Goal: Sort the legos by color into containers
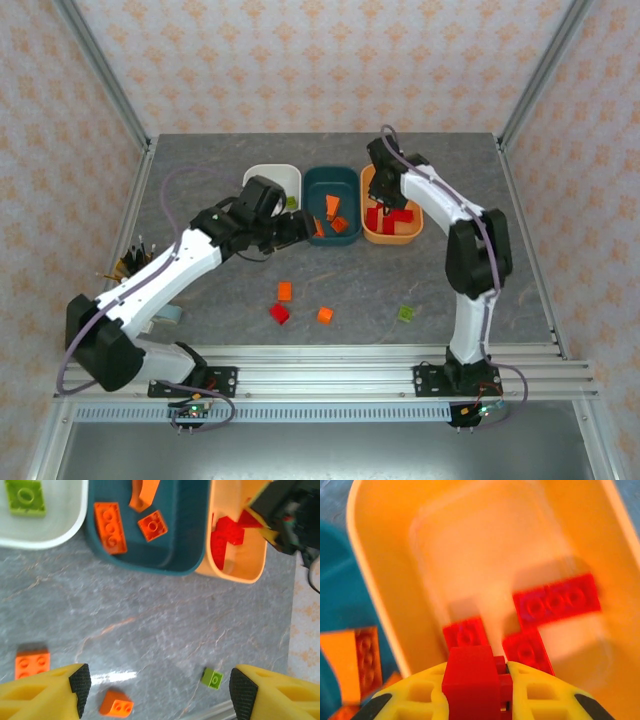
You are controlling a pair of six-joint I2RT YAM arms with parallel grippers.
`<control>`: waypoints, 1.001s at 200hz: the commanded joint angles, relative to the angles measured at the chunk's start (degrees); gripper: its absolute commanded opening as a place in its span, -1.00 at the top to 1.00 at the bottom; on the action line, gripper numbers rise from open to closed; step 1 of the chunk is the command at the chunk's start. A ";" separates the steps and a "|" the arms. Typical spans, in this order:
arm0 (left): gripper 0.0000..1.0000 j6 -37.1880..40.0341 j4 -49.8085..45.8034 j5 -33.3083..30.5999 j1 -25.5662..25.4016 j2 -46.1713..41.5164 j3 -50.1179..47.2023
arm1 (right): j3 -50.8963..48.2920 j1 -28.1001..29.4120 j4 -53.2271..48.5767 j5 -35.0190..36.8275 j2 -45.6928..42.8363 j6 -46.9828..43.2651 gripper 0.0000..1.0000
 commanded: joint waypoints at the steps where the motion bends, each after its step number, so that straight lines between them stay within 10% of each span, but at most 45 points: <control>1: -0.52 0.47 0.85 -2.59 -0.56 2.40 3.20 | 9.31 -2.49 -5.28 -2.36 7.46 -3.02 0.69; 76: -0.48 0.38 -6.62 -5.74 -1.09 3.28 1.19 | 19.99 -4.56 -9.90 -5.12 14.85 -6.27 -0.08; 200: -0.53 4.31 -9.32 -5.79 -2.07 10.68 -11.93 | -31.56 20.29 6.82 -9.94 -37.90 -8.50 -0.35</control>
